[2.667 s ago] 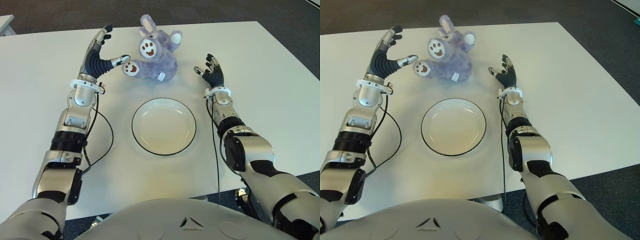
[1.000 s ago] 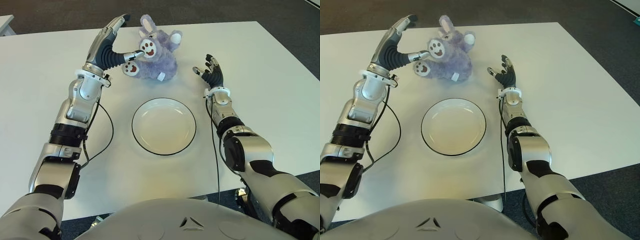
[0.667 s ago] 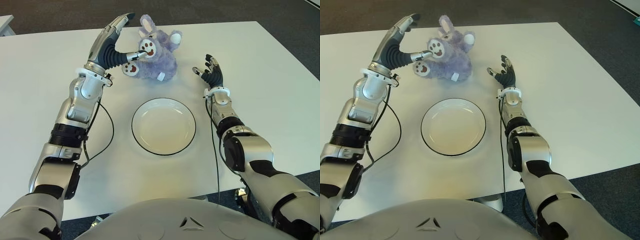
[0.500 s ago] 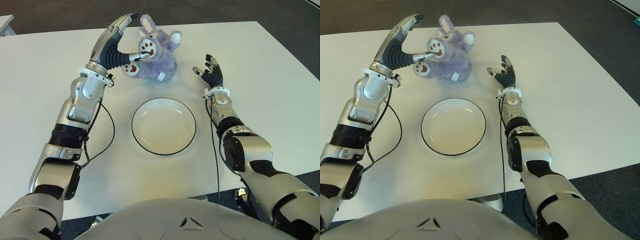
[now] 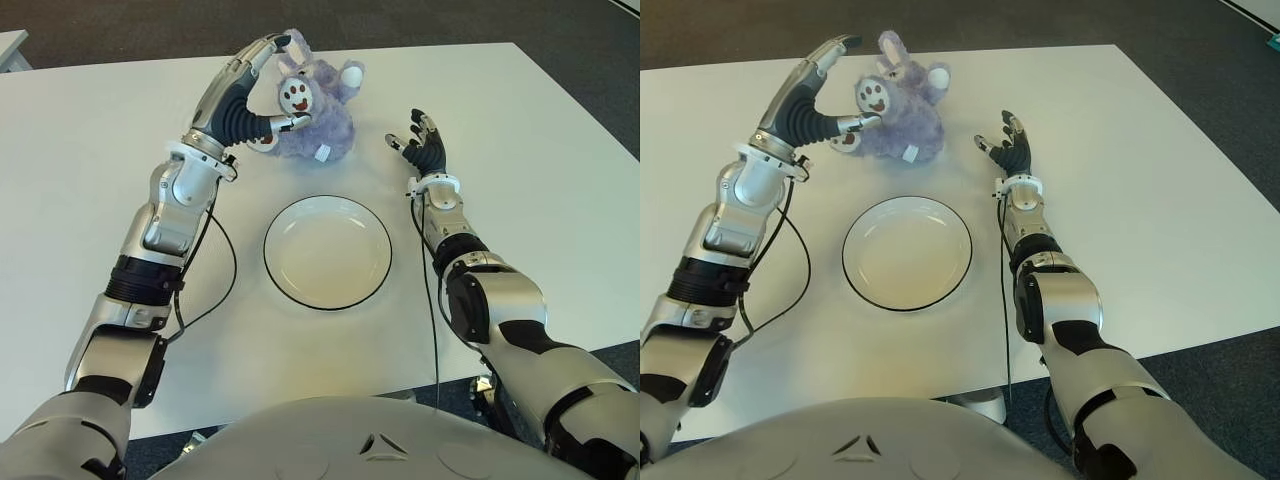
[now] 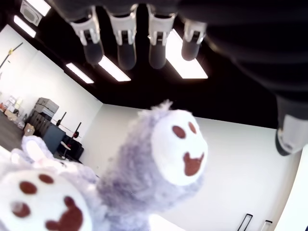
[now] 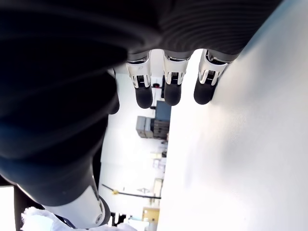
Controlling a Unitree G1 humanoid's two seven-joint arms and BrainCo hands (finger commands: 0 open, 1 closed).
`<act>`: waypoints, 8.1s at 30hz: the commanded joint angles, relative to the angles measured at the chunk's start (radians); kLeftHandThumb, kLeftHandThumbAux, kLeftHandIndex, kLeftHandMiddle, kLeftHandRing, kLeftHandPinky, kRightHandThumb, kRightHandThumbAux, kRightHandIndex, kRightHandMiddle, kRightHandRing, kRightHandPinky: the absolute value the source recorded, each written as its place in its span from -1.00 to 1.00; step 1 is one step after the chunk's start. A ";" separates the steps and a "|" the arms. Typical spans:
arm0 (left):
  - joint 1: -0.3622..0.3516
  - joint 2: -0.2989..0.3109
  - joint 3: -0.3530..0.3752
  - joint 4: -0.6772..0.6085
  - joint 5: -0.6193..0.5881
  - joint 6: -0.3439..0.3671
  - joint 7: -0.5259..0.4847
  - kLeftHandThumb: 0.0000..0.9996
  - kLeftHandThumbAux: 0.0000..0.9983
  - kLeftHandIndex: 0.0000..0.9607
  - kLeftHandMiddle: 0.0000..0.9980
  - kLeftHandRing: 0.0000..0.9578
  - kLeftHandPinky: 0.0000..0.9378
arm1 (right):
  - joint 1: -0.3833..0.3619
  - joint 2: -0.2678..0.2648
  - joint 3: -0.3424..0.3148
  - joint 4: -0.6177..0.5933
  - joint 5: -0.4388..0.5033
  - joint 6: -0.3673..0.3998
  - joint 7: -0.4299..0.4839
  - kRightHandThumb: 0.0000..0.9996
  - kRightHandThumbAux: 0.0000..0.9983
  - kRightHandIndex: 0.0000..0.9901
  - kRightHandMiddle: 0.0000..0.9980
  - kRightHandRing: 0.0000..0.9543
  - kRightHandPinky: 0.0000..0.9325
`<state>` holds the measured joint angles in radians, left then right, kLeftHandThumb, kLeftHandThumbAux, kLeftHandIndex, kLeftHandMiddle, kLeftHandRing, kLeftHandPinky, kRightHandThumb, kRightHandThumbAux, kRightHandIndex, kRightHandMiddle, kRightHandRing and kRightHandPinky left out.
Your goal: Put the doll into the plate.
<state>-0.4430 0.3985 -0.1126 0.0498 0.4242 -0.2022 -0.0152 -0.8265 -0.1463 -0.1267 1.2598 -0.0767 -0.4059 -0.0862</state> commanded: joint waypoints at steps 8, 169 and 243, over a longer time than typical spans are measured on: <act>0.033 -0.025 -0.024 -0.026 -0.006 -0.004 -0.020 -0.82 -0.05 -1.00 -0.87 -0.88 -0.94 | 0.102 0.041 0.005 0.070 -0.005 0.078 0.011 -0.33 0.64 -0.80 -0.94 -1.00 -0.93; -0.176 -0.145 -0.155 0.570 0.174 -0.278 0.407 -0.34 -0.20 -1.00 -0.78 -0.77 -0.92 | 0.099 0.046 -0.012 0.065 0.007 0.077 0.018 -0.37 0.68 -0.82 -0.98 -1.00 -0.98; -0.208 -0.121 -0.227 0.551 0.295 -0.058 0.457 0.64 -0.18 -0.61 -0.58 -0.46 -0.32 | 0.098 0.046 -0.011 0.065 0.006 0.073 0.020 -0.48 0.67 -0.80 -0.93 -0.99 -0.90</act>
<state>-0.6493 0.2639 -0.3313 0.5943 0.7092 -0.2807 0.4683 -0.8277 -0.1398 -0.1386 1.2598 -0.0736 -0.4058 -0.0824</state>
